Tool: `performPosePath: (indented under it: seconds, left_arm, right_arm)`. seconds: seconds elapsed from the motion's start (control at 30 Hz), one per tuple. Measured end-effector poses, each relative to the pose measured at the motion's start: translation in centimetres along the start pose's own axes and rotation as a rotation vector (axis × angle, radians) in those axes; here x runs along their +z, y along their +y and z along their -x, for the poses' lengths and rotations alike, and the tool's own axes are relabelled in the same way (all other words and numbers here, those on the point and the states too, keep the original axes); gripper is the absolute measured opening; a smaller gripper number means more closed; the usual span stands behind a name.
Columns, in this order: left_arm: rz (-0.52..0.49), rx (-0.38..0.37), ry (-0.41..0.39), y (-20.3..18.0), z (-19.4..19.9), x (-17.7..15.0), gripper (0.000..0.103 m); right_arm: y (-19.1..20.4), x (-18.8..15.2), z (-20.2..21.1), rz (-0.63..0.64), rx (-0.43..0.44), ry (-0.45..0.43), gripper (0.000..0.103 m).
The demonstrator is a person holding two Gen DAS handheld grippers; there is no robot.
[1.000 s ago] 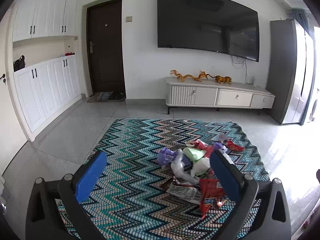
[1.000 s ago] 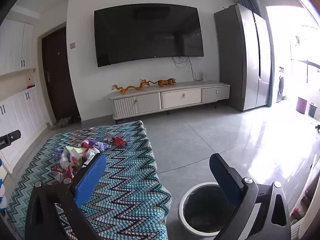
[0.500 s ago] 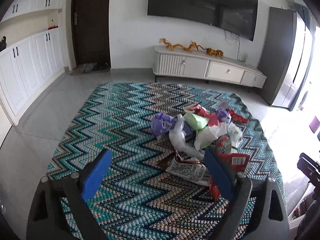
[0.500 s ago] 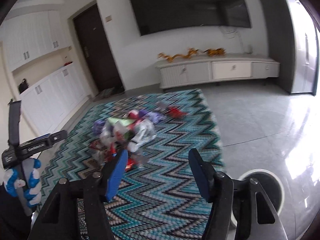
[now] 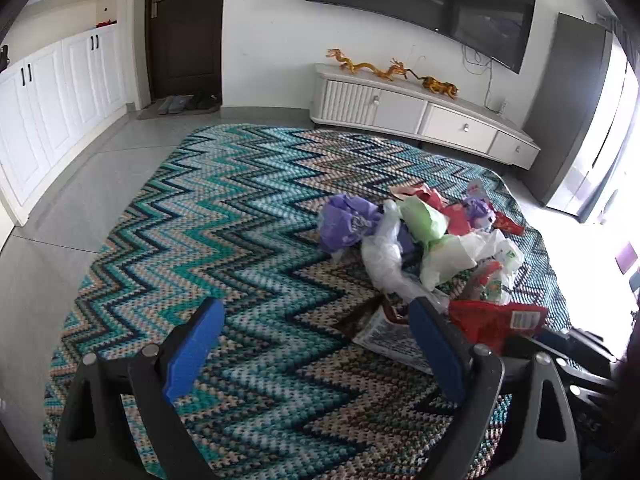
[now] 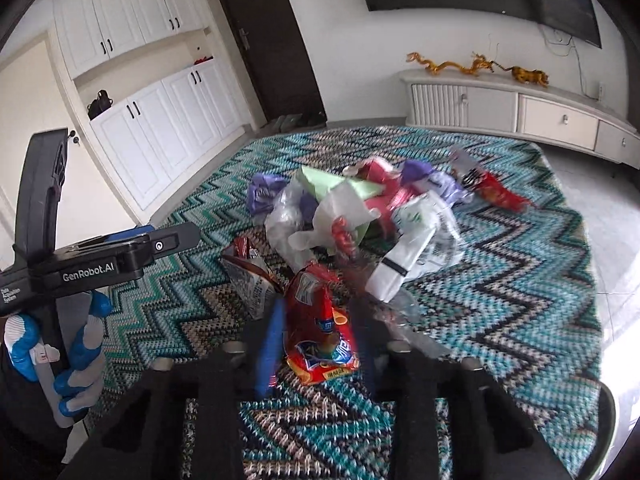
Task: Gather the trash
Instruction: 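Grasp the red chip bag with the right gripper while the left grasps a silver wrapper, then carry both held items over to the white trash bin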
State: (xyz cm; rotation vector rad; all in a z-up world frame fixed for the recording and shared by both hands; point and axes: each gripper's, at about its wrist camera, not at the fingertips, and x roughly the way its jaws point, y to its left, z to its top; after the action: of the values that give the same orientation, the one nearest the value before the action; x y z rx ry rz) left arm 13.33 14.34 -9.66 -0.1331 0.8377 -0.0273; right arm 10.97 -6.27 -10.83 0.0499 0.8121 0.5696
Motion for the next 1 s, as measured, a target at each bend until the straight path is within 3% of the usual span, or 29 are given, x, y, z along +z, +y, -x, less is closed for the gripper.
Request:
performPosePath:
  seconds: [0.23,0.5,0.53,0.57,0.63,0.67,0.83,1.0]
  left_arm:
    - [-0.007,-0.098,0.050,-2.4,-2.1,-0.7,0.094]
    - [-0.007,-0.082,0.120,-4.8,-5.1,-1.1,0.094]
    - [-0.005,-0.079,0.125,-5.0,-5.3,-1.4,0.091]
    - [-0.003,-0.082,0.128,-5.0,-5.4,-1.6,0.076]
    - [0.013,-0.096,0.124,-4.8,-5.2,-2.0,0.071]
    - [0.016,-0.099,0.118,-4.7,-5.0,-2.1,0.064]
    - [0.005,-0.109,0.090,-4.7,-3.0,-2.5,0.052]
    - [-0.024,-0.114,0.044,-5.2,-0.2,-2.9,0.047]
  right_arm:
    - [-1.6,-1.3,1.9,-0.043,0.055,-0.035,0.010]
    - [-3.2,-2.5,5.6,-0.093,0.018,-0.085,0.010]
    - [-3.5,-2.6,6.0,-0.100,0.011,-0.092,0.010]
    - [-3.7,-2.6,6.2,-0.104,0.008,-0.095,0.010]
    - [-3.9,-2.6,6.6,-0.112,0.000,-0.103,0.010]
    - [-3.8,-2.6,6.8,-0.115,0.000,-0.105,0.010]
    - [-3.6,-2.8,8.1,-0.116,-0.001,-0.127,0.010]
    - [-2.8,-3.3,10.1,-0.112,-0.009,-0.164,0.010]
